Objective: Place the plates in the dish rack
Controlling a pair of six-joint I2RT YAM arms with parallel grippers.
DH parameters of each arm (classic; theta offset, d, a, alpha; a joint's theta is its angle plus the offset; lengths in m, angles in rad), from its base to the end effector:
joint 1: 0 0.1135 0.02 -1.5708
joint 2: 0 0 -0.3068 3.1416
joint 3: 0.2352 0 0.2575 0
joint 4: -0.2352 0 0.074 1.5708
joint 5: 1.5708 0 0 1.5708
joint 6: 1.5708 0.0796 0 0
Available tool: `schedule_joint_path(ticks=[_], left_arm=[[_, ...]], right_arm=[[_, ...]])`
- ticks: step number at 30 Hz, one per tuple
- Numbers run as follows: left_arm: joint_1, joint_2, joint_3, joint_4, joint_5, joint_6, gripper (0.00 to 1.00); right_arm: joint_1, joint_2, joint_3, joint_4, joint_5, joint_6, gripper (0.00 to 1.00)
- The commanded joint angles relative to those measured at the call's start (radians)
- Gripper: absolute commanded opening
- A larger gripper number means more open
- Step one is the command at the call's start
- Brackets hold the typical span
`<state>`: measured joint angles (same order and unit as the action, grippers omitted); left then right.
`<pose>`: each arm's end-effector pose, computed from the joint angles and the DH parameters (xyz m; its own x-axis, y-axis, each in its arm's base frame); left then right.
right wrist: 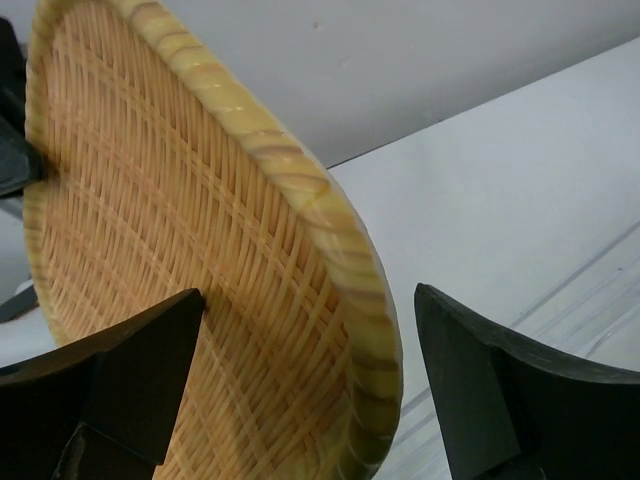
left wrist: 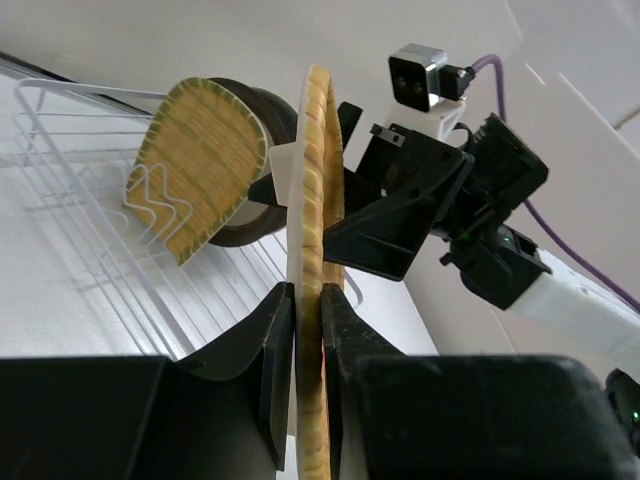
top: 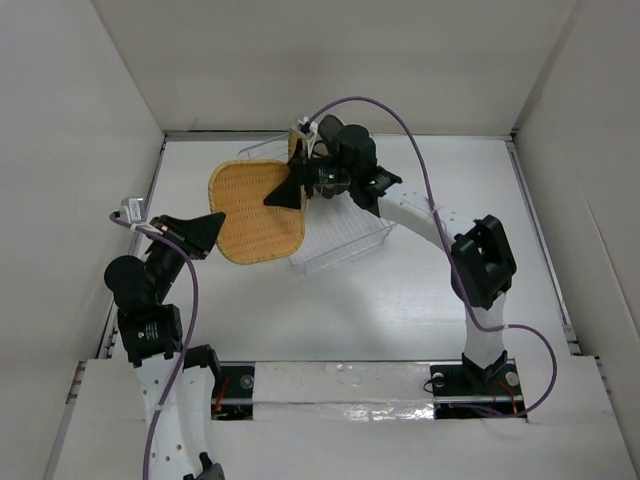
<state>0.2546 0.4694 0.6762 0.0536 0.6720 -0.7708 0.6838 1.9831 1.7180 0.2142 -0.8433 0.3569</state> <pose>0.1197 -0.0200 0.3975 -0.0895 -0.5867 -0.8048 0.4498 0.6972 -0.5582 0.3710 0.3791 0.3804 -0.3857 -0.0146 -0.9225 -0.9216 0.0527 0.3845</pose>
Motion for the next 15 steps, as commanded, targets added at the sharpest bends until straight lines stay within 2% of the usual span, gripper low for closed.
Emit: schedule_joint_path(ticks=[1,2,4,5,6,7,8,10,12,13,15], left_arm=[[-0.008,-0.003,0.039,0.210,0.150,-0.070,0.00],[-0.008,-0.003,0.030,0.232,0.175,-0.103,0.00],[-0.008,-0.003,0.016,0.252,0.185,-0.113,0.00],[-0.008,-0.002,0.013,0.236,0.179,-0.104,0.00],[-0.008,-0.002,0.008,0.235,0.178,-0.098,0.00],[-0.008,0.001,0.002,0.232,0.178,-0.090,0.00],[-0.008,0.005,0.000,0.204,0.167,-0.072,0.00],[-0.008,-0.001,0.012,0.158,0.126,-0.030,0.00],[-0.008,-0.009,0.046,0.008,-0.001,0.092,0.01],[-0.008,-0.011,0.077,-0.030,-0.037,0.128,0.22],[-0.008,-0.020,0.097,-0.113,-0.136,0.180,0.42]], right_arm=[[-0.001,-0.049,-0.076,0.219,-0.152,0.054,0.91],[-0.015,-0.053,-0.107,0.235,-0.158,0.057,0.89],[-0.039,-0.052,-0.116,0.285,-0.192,0.097,0.65],[-0.040,-0.047,-0.126,0.325,-0.212,0.162,0.46],[-0.050,-0.044,-0.142,0.377,-0.268,0.207,0.18],[-0.059,-0.040,-0.155,0.495,-0.296,0.255,0.06],[-0.059,-0.035,-0.165,0.548,-0.310,0.340,0.00],[-0.084,-0.036,-0.198,0.643,-0.306,0.402,0.00],[-0.098,-0.050,-0.205,0.643,-0.254,0.436,0.00],[-0.110,-0.061,-0.215,0.614,-0.223,0.432,0.00],[-0.110,-0.105,-0.209,0.527,-0.104,0.355,0.00]])
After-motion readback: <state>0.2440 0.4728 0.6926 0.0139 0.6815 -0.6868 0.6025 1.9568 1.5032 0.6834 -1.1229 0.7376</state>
